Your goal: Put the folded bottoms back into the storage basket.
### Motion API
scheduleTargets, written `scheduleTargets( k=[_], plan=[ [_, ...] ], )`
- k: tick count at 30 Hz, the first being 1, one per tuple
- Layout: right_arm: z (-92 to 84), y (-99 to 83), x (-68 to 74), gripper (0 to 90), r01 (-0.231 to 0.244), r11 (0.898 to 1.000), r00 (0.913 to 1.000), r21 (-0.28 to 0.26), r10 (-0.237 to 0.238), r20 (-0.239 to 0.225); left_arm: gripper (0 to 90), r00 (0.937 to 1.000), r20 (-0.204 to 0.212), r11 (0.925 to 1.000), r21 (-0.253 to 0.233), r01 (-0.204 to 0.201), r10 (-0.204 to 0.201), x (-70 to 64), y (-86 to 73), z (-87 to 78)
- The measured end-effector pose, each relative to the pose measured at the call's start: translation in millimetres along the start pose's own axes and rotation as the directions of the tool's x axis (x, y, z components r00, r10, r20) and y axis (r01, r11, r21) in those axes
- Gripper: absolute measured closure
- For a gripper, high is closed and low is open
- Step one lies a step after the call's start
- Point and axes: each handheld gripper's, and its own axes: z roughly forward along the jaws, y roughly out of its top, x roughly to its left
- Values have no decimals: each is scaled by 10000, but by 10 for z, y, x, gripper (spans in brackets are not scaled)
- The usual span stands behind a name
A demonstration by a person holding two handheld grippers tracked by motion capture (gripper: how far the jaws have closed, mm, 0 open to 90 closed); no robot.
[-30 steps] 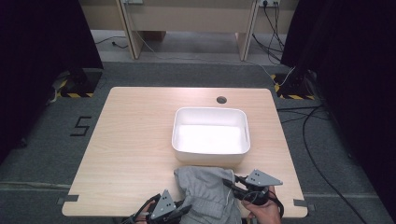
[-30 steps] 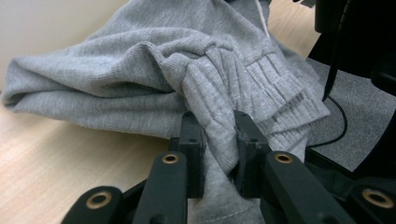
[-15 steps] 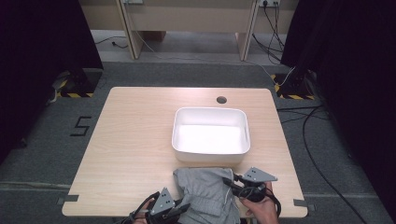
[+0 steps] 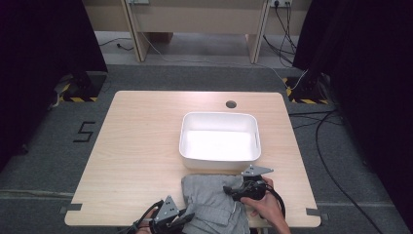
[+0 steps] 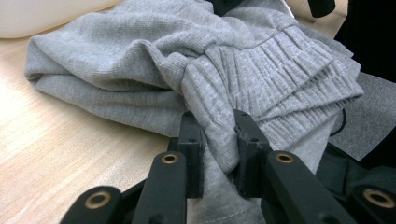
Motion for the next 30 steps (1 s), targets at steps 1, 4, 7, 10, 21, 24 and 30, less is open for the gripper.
scheduleTargets(
  k=[1, 4, 7, 10, 21, 24, 30],
  plan=[
    [3, -5, -3, 466, 104, 9999, 9996, -20, -105, -244, 753, 10000, -13, 10000, -11, -10, 10, 0, 1, 0],
    [1, -52, -8, 583, 360, 9988, 9975, -346, -380, -592, 754, 10000, -53, 10000, -39, -34, 34, 2, 6, 0],
    [-54, -66, 2, 650, 412, 9972, 9969, -623, -453, -646, 757, 10000, -4, 9999, 81, -100, 100, -10, 33, -19],
    [-175, -28, 89, 680, 376, 9907, 9959, -1310, -479, -768, 762, 9997, -20, 9997, -79, -241, 241, -17, 74, -77],
    [-623, 189, 387, 689, 1097, 9543, 9857, -2779, -1403, -928, 764, 9958, 426, 9941, -759, -774, 807, -128, 334, -388],
    [-707, 237, 422, 689, 1260, 9473, 9839, -2945, -1574, -851, 763, 9951, 578, 9929, -928, -745, 801, -132, 400, -454],
    [-832, 392, 449, 689, 1367, 9400, 9822, -3127, -1696, -804, 763, 9933, 479, 9900, -994, -1004, 1055, -117, 576, -553]
  ],
)
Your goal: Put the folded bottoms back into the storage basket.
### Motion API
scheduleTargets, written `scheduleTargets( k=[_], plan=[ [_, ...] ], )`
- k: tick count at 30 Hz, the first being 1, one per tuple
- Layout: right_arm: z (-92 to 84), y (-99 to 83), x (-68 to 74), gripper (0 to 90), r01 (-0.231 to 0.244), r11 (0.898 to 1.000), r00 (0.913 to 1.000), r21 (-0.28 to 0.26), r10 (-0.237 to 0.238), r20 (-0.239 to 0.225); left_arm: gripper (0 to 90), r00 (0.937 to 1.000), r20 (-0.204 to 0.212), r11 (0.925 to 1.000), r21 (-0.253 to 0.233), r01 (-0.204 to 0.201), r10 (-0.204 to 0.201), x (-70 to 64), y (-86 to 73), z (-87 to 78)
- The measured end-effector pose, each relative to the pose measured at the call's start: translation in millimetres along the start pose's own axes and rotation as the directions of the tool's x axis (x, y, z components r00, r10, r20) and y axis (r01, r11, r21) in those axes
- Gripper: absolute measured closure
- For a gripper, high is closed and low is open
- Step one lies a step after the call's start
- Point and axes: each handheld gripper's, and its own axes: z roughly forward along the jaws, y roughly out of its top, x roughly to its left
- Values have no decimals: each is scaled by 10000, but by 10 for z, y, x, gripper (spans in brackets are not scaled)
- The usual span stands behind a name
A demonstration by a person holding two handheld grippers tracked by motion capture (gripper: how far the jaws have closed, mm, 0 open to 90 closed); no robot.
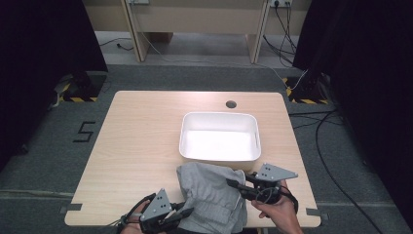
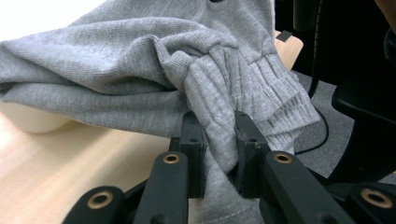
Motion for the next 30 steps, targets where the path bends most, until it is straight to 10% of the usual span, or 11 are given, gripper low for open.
scheduleTargets(
  k=[30],
  plan=[
    [-112, 1086, -299, 691, 748, 9972, 9970, 38, -749, 199, 762, 9993, -18, 9976, -582, -363, 363, 373, 930, -39]
  ],
)
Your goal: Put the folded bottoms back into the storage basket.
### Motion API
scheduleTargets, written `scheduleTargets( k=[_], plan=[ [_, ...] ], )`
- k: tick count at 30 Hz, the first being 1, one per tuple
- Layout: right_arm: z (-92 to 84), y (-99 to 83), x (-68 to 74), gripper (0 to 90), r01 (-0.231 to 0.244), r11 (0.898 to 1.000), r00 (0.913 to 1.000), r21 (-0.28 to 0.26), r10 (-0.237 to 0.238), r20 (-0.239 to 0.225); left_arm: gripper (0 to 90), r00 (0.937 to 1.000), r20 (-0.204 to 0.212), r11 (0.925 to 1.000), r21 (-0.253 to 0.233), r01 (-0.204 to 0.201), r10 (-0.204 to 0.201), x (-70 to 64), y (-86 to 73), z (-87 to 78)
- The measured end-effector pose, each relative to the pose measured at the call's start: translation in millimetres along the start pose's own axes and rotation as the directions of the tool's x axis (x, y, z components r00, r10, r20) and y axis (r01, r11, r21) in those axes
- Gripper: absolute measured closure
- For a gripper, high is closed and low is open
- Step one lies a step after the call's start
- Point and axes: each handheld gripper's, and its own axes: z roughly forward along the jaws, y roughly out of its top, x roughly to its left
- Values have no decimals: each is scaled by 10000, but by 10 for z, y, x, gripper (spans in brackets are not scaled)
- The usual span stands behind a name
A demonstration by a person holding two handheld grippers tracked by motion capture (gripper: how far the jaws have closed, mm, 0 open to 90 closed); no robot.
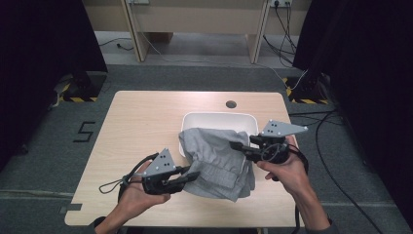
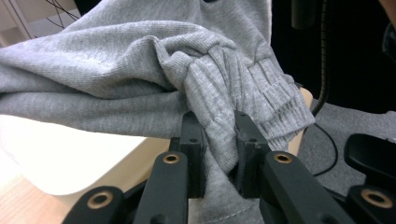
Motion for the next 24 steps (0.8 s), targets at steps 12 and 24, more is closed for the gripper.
scheduleTargets(
  k=[12, 24],
  plan=[
    [128, 276, -246, 691, -28, 9999, 9998, 107, 26, 204, 762, 9990, -238, 9991, -222, 369, -374, 266, 224, 69],
    [329, 508, -574, 691, -122, 9964, 9985, 839, 77, 547, 762, 9945, -527, 9958, -157, 901, -908, 535, 360, 331]
  ],
)
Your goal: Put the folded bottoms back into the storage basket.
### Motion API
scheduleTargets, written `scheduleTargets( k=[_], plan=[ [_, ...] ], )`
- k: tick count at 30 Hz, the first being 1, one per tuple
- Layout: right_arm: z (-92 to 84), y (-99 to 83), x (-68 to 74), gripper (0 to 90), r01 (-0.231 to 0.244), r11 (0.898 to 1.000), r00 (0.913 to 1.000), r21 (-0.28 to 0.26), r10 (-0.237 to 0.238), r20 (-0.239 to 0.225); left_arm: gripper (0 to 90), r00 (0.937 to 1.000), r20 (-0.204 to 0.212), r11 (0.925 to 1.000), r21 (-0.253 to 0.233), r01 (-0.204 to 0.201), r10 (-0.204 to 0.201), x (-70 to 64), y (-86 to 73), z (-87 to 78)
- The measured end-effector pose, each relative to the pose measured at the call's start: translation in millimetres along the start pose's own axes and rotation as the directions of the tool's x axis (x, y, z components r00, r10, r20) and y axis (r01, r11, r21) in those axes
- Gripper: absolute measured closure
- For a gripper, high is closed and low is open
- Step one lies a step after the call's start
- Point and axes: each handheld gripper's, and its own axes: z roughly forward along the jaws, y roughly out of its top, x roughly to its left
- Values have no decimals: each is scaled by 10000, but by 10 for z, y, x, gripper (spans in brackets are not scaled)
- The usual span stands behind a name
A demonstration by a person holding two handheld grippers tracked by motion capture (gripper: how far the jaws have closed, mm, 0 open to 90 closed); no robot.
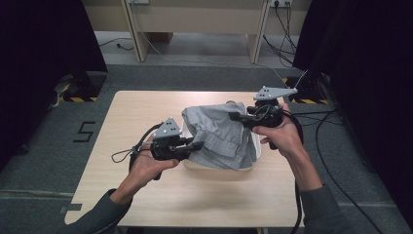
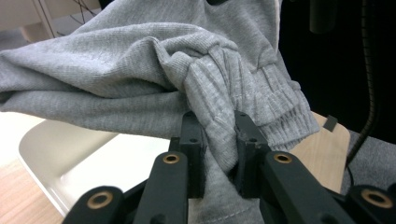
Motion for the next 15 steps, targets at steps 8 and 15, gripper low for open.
scheduleTargets(
  k=[8, 15],
  plan=[
    [167, -24, -188, 691, -253, 9995, 9996, 166, 251, 123, 762, 9994, -230, 9995, 124, 281, -278, 106, 5, 167],
    [286, -56, -321, 691, -317, 9989, 9991, 335, 307, 296, 760, 9979, -461, 9984, 324, 459, -444, 207, -11, 326]
  ],
)
